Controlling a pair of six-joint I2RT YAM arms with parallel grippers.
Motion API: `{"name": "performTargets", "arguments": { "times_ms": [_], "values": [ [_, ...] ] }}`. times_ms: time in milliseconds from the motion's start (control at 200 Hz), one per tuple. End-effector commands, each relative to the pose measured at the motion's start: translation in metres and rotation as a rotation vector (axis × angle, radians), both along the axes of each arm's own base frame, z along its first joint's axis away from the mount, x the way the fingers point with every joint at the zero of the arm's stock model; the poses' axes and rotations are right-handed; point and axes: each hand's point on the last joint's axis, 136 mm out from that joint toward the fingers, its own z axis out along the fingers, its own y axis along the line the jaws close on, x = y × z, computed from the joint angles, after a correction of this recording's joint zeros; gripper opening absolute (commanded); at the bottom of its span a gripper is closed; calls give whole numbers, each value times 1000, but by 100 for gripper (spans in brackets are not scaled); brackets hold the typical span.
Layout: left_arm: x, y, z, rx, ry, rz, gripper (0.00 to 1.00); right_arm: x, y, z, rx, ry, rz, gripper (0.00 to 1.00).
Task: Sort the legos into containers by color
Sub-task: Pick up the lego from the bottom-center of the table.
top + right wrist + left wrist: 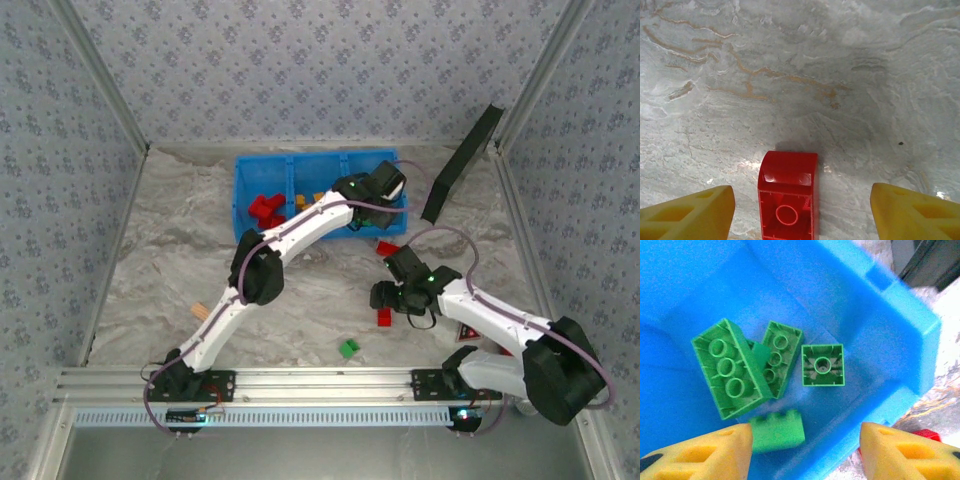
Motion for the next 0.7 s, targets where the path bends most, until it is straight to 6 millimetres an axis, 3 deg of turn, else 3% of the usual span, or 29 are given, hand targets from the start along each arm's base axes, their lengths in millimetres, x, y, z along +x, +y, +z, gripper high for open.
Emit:
{"name": "performTargets", "arguments": {
  "times_ms": [0,205,375,545,695],
  "values": [
    [-1,1,60,-89,-71,-10,60,-2,5,-6,0,18,2,71],
    [-16,18,95,-113,-96,-25,61,-5,15,-16,-34,56,47,64],
    [-28,50,134,-122,-164,5,62,-10,17,-25,-112,84,87,57],
    [-44,96,164,-140,-218,80,63,-11,19,-30,-176,95,115,37],
    [-64,157,156,-133,-193,190,63,-3,22,-20,-210,74,153,30]
  ]
}}
